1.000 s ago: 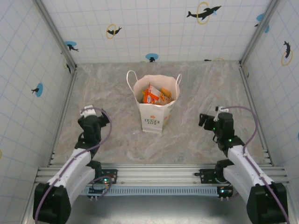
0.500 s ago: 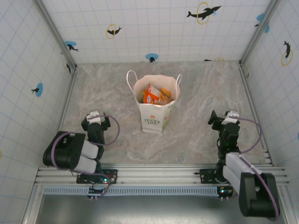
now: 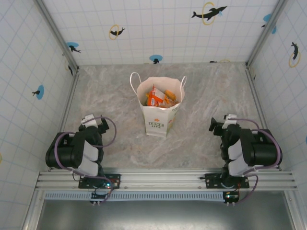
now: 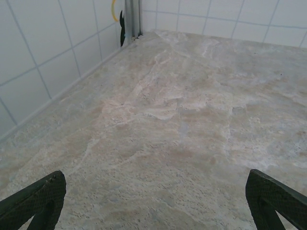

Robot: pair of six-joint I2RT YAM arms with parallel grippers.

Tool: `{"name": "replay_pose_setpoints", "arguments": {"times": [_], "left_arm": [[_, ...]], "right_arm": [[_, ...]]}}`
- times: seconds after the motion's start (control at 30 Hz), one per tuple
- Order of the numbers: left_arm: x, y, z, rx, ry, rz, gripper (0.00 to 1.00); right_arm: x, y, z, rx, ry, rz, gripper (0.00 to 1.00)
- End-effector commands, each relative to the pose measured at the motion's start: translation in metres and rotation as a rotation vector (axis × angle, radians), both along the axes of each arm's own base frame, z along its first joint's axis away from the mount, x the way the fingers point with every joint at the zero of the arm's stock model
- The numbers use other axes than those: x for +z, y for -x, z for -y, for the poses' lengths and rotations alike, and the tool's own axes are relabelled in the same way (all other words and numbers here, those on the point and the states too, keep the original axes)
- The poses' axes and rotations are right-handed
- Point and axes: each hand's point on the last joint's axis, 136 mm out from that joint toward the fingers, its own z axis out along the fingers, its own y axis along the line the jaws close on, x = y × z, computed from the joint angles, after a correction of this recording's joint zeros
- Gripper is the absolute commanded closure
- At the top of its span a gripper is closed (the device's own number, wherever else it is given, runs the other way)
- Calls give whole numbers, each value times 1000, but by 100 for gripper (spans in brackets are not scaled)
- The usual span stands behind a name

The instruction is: Place the snacks into the paper bag

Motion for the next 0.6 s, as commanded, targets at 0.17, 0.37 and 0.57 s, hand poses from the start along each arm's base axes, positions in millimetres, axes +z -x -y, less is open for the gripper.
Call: {"name": "replay_pose_setpoints", "arguments": {"times": [0.17,0.37,0.57], "left_arm": [[-8,7,2,-9,27,-19,2],[-8,7,2,-8,29,-22,2],[-8,8,2,-11,29,-20,2]], "right_arm": [[10,-2,-6,36,34,46,0],[7,-2,-6,37,28,32,0],[8,-2,-6,38,27,36,0]]}}
